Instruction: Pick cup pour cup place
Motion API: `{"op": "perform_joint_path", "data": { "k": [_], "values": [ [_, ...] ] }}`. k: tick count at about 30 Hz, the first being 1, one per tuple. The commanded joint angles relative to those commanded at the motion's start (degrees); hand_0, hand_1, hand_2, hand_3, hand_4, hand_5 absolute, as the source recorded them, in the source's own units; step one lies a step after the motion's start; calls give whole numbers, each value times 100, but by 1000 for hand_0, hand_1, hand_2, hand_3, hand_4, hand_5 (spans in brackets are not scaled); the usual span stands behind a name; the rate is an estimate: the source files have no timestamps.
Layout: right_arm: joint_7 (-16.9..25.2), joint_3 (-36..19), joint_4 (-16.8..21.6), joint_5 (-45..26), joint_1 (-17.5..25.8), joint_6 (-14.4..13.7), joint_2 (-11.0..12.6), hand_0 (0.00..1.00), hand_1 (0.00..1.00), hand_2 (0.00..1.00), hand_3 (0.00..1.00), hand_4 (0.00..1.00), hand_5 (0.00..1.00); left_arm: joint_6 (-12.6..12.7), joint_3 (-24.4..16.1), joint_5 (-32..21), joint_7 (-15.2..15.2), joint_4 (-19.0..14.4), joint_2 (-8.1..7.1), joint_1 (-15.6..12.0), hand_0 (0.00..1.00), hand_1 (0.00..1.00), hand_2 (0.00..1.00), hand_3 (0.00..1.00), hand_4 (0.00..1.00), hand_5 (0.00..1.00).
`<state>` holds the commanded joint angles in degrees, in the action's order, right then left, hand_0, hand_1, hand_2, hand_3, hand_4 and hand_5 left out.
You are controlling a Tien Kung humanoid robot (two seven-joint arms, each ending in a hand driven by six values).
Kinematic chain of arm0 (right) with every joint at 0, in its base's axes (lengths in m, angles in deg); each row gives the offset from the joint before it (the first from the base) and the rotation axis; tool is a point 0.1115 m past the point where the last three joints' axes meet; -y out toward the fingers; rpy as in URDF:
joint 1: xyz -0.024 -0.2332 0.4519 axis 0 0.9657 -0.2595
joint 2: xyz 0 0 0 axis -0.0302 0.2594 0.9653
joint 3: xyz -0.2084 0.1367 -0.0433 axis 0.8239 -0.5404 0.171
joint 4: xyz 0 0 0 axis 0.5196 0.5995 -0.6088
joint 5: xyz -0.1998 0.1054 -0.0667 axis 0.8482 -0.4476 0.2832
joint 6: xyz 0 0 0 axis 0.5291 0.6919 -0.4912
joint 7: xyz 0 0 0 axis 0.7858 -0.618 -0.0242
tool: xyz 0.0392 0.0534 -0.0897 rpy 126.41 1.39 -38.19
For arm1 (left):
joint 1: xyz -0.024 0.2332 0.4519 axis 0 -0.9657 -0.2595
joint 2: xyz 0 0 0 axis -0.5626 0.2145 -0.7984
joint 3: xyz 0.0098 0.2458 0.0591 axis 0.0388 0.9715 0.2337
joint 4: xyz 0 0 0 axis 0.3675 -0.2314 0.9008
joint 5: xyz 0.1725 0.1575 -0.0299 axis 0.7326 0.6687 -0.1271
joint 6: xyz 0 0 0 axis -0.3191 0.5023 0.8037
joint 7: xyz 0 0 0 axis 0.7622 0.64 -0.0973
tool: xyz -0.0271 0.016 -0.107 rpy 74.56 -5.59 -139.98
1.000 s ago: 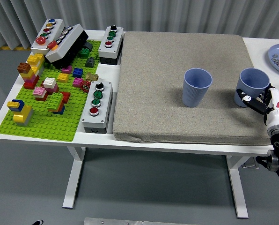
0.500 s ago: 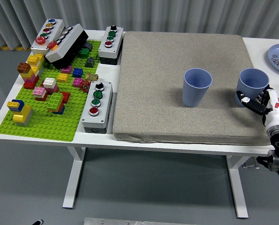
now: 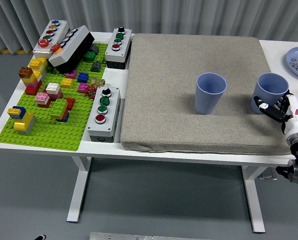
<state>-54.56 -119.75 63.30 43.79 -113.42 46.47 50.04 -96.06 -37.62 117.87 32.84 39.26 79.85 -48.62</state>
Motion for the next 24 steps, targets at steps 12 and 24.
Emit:
{"op": "perform_joint_path", "data": {
  "k": [12,24],
  "values": [
    [-201,-121,194,167,168,168,129,932,911,996,960,855,442,-1,-30,18,-6,0,1,-38,825,784,835,760,571,998],
    [-658,-617,1289,609,1018,459,665,940,909,998,968,855,449,4,-158,84,-4,0,-3,-77,825,784,834,760,571,998]
  ]
}}
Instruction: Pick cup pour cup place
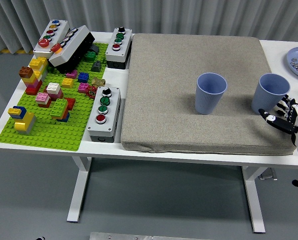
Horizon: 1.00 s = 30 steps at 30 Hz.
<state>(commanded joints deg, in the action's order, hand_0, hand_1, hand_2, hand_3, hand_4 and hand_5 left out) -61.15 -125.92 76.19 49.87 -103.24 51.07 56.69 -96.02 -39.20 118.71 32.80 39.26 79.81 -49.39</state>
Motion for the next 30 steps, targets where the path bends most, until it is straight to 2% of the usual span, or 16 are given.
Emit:
{"op": "perform_joint_path", "data": {
  "k": [4,8,14,17,18,23,24,29,30],
  "values": [
    [-211,-260,412,64,71,62,227,940,909,998,968,855,449,-2,-35,37,-5,0,-7,-10,825,784,834,760,571,998],
    [-401,-456,662,40,-156,59,365,939,905,998,964,856,461,-2,-32,29,-3,0,-16,-5,825,784,833,760,571,998],
    [-364,-597,605,-173,-753,64,430,940,905,993,958,854,474,-2,2,1,2,0,-33,24,825,784,833,760,570,998],
    [-259,-714,508,-538,-1047,93,341,940,905,993,958,854,474,-1,21,-19,9,0,-38,36,825,784,833,760,570,998],
    [-201,-767,458,-752,-1145,107,260,938,897,966,942,837,554,1,26,-28,9,0,-35,39,826,784,833,760,570,998],
    [175,-957,217,-1662,-1316,89,-61,938,897,966,942,837,554,6,57,-58,17,0,-17,42,826,784,833,760,570,998],
    [254,-1026,119,-1841,-1347,130,-166,931,861,902,880,804,917,6,65,-62,19,0,-11,43,826,784,832,760,569,998],
    [394,-1213,-141,-2046,-1406,180,-435,931,861,902,880,804,917,1,99,-74,23,0,6,50,826,784,832,760,569,998],
    [392,-1227,-153,-2012,-1406,175,-450,942,856,896,876,806,998,1,100,-74,22,0,7,50,826,784,832,759,568,998]
  ]
}}
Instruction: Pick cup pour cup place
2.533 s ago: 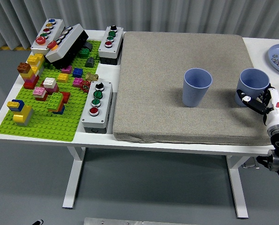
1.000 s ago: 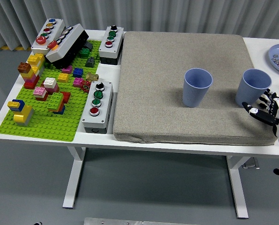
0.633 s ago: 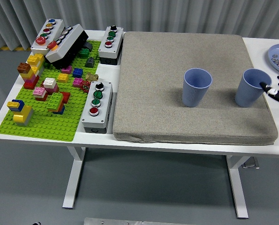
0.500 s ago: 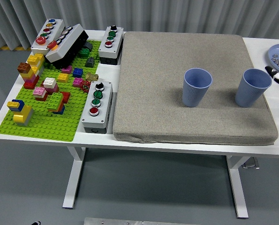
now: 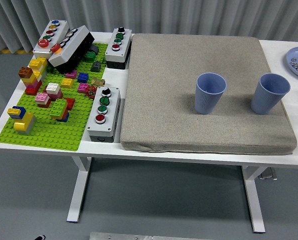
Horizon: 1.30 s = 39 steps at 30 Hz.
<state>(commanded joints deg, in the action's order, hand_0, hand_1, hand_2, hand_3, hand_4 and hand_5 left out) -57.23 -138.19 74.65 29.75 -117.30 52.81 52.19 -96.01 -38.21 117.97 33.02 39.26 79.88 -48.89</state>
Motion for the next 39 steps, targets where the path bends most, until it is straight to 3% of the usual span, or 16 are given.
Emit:
{"op": "perform_joint_path", "data": {
  "k": [39],
  "values": [
    [71,61,-93,548,-9,-316,-71,952,864,910,890,791,998,44,-190,44,-22,0,30,-47,825,784,833,760,566,998]
  ]
}}
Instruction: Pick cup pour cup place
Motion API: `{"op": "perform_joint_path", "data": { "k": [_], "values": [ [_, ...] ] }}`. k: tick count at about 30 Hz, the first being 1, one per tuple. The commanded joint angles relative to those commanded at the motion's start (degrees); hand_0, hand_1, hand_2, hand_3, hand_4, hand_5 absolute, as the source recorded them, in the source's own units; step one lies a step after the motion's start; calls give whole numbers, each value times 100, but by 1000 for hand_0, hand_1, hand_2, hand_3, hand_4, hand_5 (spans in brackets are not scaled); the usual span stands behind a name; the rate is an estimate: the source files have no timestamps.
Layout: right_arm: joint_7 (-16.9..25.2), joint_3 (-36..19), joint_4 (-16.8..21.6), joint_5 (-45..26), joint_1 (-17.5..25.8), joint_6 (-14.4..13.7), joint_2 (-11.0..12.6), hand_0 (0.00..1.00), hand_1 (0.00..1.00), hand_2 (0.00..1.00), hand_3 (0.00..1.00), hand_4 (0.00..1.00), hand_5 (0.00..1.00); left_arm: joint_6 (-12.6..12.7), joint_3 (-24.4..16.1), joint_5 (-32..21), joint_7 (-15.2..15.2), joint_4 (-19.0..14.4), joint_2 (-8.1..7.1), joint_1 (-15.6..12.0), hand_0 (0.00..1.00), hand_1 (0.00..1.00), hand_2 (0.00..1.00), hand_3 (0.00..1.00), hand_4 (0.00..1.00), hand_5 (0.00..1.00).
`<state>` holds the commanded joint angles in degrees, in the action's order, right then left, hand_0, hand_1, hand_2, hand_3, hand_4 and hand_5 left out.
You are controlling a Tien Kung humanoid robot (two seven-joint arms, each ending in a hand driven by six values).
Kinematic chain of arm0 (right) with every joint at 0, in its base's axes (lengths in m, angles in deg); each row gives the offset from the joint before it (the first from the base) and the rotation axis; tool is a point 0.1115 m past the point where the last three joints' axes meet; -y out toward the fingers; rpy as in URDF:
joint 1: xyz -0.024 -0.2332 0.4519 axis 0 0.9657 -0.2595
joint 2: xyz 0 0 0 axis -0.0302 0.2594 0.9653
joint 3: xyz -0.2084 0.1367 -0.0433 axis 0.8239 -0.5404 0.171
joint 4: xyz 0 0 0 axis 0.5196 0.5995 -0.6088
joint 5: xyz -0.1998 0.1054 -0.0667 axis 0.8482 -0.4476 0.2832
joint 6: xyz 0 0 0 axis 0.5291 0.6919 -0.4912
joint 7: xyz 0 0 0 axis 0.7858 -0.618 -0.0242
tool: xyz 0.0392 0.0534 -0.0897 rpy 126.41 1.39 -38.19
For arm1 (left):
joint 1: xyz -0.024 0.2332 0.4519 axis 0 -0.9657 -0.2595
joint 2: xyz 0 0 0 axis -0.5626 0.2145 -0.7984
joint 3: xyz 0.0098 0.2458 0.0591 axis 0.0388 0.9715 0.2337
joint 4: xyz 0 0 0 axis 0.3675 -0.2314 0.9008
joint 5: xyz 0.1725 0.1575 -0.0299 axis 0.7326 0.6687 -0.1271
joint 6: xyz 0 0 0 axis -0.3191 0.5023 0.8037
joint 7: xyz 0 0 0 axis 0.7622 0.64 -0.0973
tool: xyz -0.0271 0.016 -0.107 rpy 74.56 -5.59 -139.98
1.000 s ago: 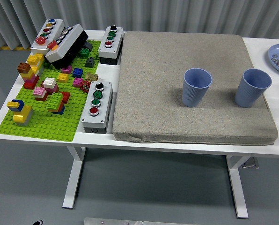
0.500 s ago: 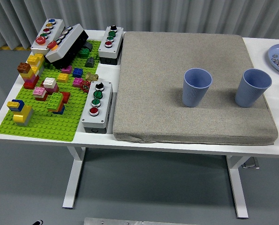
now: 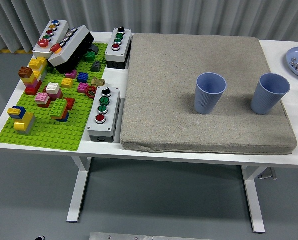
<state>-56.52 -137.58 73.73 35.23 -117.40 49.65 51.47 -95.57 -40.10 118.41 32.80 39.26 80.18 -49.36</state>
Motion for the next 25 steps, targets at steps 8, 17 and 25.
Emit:
{"op": "perform_joint_path", "data": {
  "k": [8,17,25],
  "values": [
    [-10,67,-4,46,3,-15,4,952,864,910,890,788,994,-5,27,3,1,0,-4,-10,825,784,833,759,566,998],
    [-21,48,8,65,0,-9,2,961,864,911,893,784,973,-6,8,16,4,0,-5,1,825,784,834,760,566,998],
    [-26,11,14,65,-9,-3,35,964,864,912,892,784,974,-11,12,14,4,0,-7,5,825,784,834,760,566,998]
  ]
}}
